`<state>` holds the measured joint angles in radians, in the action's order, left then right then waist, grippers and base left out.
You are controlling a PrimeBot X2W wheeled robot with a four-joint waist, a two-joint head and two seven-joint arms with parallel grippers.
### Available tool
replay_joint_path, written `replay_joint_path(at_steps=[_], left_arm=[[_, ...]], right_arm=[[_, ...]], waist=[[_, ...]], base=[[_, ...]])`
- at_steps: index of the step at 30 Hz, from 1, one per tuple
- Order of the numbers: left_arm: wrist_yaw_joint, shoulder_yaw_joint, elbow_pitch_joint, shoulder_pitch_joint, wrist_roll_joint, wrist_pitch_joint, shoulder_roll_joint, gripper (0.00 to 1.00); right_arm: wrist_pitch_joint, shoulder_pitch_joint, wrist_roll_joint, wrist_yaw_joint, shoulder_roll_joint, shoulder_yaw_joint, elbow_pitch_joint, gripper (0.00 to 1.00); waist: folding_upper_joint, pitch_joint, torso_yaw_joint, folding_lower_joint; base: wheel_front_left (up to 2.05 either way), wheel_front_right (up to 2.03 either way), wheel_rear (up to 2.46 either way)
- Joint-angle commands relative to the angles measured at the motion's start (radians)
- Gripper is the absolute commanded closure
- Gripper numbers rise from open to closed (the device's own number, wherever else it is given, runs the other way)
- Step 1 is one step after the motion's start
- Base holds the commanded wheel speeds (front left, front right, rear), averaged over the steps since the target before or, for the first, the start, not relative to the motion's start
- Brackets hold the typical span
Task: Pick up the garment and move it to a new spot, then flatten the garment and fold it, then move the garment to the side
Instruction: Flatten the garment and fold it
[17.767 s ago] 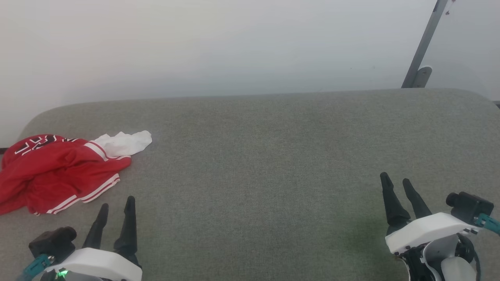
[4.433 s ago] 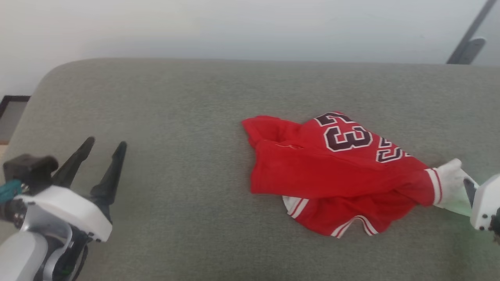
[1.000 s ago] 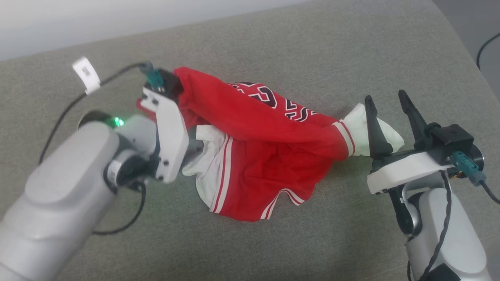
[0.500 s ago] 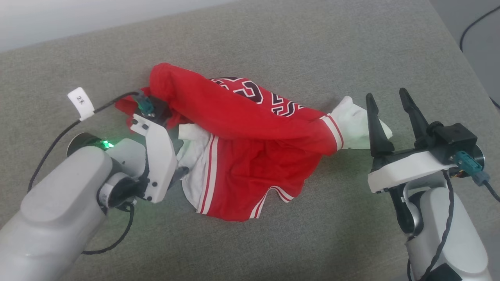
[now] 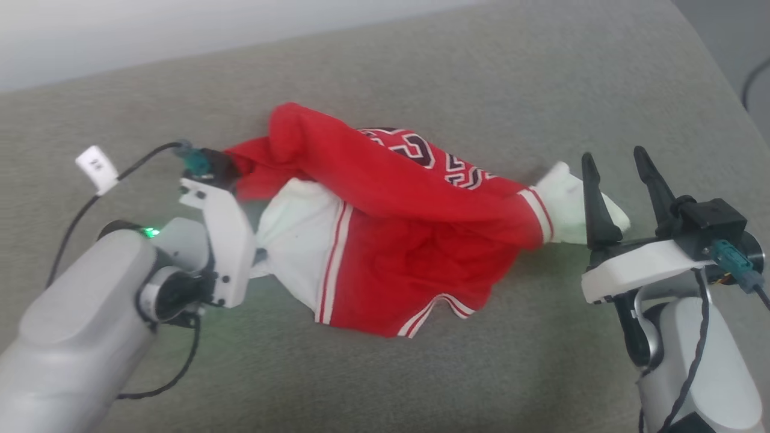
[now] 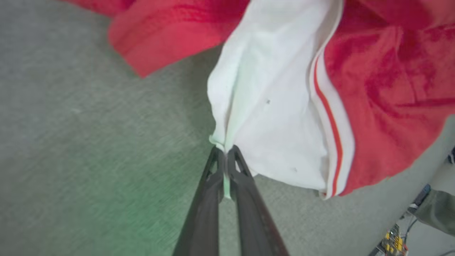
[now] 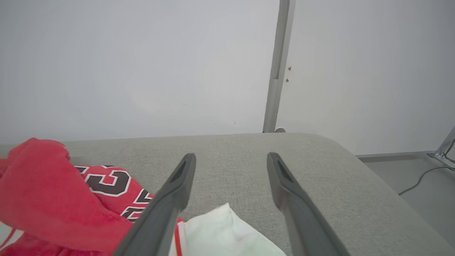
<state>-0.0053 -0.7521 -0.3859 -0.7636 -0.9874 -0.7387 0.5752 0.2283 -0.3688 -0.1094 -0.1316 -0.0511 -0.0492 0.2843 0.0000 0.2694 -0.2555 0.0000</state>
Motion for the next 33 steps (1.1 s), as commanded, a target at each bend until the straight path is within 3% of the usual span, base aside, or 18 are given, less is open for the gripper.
replay_joint_path(at_steps=[1, 12, 22, 28, 33], left_arm=[[0.004, 0.006, 0.003, 0.014, -0.005, 0.007, 0.008, 1.0], [0.095, 0.111, 0.143, 0.157, -0.077, 0.075, 0.128, 1.0], [0.211, 0.21, 0.248, 0.372, -0.166, 0.123, 0.26, 1.0], [0.247, 0.241, 0.278, 0.486, -0.199, 0.169, 0.285, 1.0], [0.235, 0.246, 0.257, 0.524, -0.201, 0.207, 0.277, 0.97]], right_arm=[[-0.002, 0.011, 0.008, 0.002, 0.001, -0.004, -0.008, 0.0], [-0.064, 0.077, 0.051, 0.002, 0.001, -0.034, -0.045, 0.0], [-0.105, 0.114, 0.056, 0.002, 0.001, -0.035, -0.074, 0.0], [-0.114, 0.118, 0.055, 0.002, 0.001, -0.038, -0.082, 0.0], [-0.12, 0.116, 0.052, 0.002, 0.001, -0.037, -0.085, 0.0]], waist=[[0.0, -0.024, 0.025, 0.0], [0.0, -0.124, 0.146, 0.0], [0.0, -0.157, 0.195, 0.0], [0.0, -0.153, 0.207, 0.0], [0.0, -0.15, 0.212, 0.0]], base=[[0.0, 0.0, 0.0], [0.0, 0.0, 0.0], [0.0, 0.0, 0.0], [0.0, 0.0, 0.0], [0.0, 0.0, 0.0]])
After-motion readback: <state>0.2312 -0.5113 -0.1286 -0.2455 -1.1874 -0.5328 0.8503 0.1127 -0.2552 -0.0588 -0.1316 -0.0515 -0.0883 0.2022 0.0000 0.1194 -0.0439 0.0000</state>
